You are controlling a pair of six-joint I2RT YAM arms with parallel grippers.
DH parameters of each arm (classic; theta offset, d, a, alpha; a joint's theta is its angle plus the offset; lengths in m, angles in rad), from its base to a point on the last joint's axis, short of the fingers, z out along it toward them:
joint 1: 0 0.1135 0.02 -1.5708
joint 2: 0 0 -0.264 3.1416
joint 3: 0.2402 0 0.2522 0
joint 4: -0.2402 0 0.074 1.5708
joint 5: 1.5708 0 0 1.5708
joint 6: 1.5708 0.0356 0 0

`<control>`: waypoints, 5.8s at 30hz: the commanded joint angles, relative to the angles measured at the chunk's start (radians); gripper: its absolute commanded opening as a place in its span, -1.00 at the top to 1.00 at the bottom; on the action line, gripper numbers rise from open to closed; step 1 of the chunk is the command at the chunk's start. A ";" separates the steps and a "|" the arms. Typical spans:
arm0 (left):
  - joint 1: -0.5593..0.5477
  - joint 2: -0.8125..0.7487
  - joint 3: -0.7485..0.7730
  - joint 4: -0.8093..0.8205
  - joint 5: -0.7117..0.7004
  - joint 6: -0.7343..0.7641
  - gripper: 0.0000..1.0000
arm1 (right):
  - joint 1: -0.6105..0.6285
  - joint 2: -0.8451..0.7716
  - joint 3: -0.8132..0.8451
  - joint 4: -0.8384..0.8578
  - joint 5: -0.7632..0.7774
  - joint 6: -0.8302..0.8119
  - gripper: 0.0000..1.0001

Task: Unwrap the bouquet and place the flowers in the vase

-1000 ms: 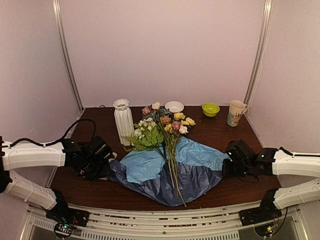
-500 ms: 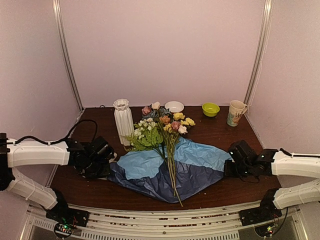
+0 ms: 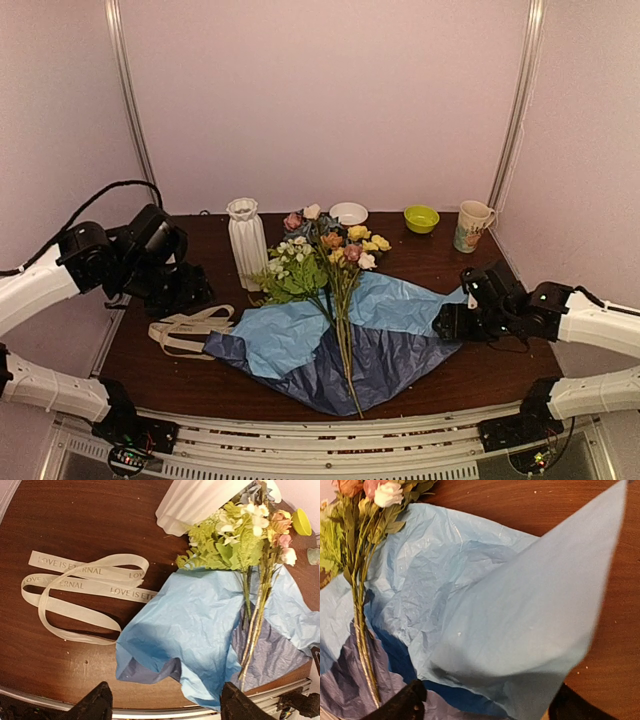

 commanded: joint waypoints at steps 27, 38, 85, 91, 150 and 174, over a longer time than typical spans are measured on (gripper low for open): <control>-0.208 0.809 0.327 0.257 0.365 -0.018 -0.15 | -0.003 0.401 0.200 0.153 -0.341 -0.010 0.11; -0.263 0.673 0.018 0.335 0.403 -0.098 -0.13 | -0.016 0.430 0.086 0.008 -0.096 0.001 0.07; 0.003 0.490 -0.080 0.179 0.155 0.093 -0.01 | -0.031 0.270 0.044 0.019 -0.172 -0.003 0.04; 0.012 0.335 0.017 0.008 0.047 0.066 -0.07 | -0.034 0.225 0.228 -0.076 -0.070 -0.075 -0.10; -0.176 0.860 0.855 0.187 0.084 0.175 -0.16 | -0.334 -0.131 0.288 -0.175 -0.307 -0.071 -0.94; -0.077 1.374 1.371 0.040 0.030 0.245 -0.07 | -0.335 -0.135 0.425 -0.387 -0.155 -0.248 -1.00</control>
